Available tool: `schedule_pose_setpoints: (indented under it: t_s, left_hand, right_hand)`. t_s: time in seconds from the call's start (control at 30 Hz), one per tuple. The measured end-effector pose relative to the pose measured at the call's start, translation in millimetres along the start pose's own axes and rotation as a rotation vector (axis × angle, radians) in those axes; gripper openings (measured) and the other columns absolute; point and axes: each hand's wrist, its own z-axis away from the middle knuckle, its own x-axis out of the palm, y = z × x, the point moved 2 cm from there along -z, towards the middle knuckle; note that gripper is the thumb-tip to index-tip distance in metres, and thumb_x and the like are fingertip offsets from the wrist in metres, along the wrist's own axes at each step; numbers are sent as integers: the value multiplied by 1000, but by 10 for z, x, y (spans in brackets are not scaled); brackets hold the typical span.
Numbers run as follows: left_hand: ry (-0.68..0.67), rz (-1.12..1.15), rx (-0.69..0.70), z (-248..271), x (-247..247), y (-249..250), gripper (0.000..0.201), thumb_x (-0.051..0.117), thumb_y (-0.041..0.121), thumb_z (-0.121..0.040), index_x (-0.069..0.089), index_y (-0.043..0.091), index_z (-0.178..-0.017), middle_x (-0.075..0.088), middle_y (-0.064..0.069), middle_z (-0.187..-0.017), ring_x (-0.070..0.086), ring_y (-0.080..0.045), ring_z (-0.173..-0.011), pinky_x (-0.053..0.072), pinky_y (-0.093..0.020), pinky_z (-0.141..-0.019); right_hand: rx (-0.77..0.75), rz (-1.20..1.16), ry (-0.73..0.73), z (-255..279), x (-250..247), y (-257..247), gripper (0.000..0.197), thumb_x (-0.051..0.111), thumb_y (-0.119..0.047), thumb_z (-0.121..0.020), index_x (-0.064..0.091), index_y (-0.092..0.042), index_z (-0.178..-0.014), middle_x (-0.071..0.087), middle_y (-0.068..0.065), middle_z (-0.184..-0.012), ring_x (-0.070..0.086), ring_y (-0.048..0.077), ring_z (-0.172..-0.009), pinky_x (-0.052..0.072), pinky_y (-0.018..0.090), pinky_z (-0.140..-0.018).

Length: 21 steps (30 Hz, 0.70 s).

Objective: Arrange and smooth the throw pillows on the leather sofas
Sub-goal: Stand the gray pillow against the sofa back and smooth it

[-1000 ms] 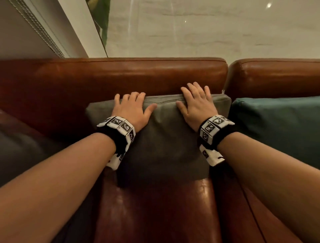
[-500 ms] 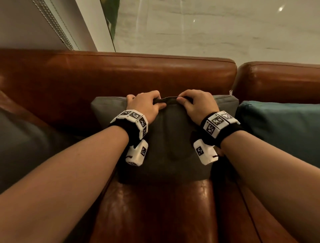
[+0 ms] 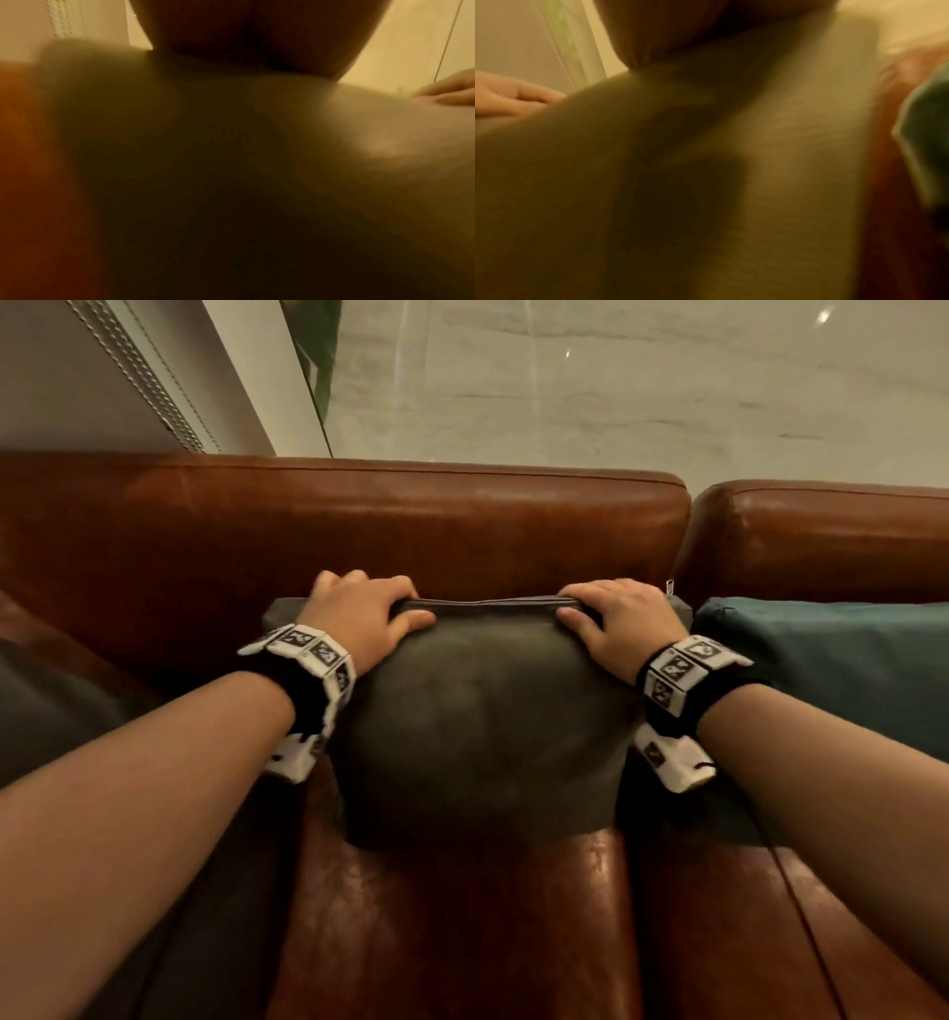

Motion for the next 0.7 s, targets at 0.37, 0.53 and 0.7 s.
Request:
schedule_pose_setpoints:
  t_s: [0.37,0.53,0.7]
  left_hand:
    - [131,23,-96,207,-23,-406,26,49,50,-95,58,25,-97,67,-12,-78,63,-39,-80,44,-36,-64]
    - [82,65,-94,422,-93,-707,32,45,51,-97,63,26,-107,67,-7,-95,60,-34,-96,44,-42,-87]
    - [74,302,-239,500,-104,-899,17,58,39,-94,59,23,-92,65,-5,-82,62,-30,-81,47,-38,-73]
  right_hand:
    - [-78,-42,207,61,-129,58,26,60,-39,-93,75,-17,-92,74,5,-86,68,29,-86,52,42,-79]
    - [-10,57,-71,159,-318,433,38,43,-50,-96,66,-29,-119,70,6,-110,60,31,-108,43,45,-93]
    - [96,-2,31,158,-388,603,22,66,-30,-91,71,-15,-105,67,19,-94,62,41,-93,49,39,-81]
